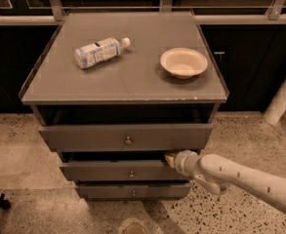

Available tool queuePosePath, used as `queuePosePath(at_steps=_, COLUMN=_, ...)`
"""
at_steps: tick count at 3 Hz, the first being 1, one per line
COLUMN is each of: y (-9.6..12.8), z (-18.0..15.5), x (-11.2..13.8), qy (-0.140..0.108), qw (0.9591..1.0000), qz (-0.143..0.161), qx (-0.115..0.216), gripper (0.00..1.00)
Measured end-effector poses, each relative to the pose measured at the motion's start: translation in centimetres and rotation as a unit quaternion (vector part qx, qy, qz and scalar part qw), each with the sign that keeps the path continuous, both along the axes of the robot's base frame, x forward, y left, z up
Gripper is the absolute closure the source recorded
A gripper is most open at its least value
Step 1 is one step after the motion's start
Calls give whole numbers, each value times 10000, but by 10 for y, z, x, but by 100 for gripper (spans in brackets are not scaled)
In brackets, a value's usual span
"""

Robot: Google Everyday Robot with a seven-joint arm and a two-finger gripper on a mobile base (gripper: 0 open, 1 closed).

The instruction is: Open middle drawer

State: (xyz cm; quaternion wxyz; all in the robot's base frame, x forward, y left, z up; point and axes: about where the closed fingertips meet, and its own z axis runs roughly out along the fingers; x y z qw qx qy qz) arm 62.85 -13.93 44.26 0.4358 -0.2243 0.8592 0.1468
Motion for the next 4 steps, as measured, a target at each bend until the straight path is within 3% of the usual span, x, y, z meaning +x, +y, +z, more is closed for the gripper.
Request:
queuePosePath(at_steps=1, y=-14, z=-6, x=-15, qy=289, qw=9991, qz=82, qx=-286, gripper=100)
queuePosePath(at_steps=2, y=-16, z=-8, x=-14, qy=272, qw=9992, qz=45, qx=-278, gripper=100)
queuePosePath(at_steps=3, y=-13, z=-9, x=-6, qy=95, qw=9998, qz=-133, qx=-86, gripper=100)
queuePosePath(at_steps=4, y=-4, z=-8, x=-7, qy=163, qw=9998, qz=-99, qx=64, gripper=100)
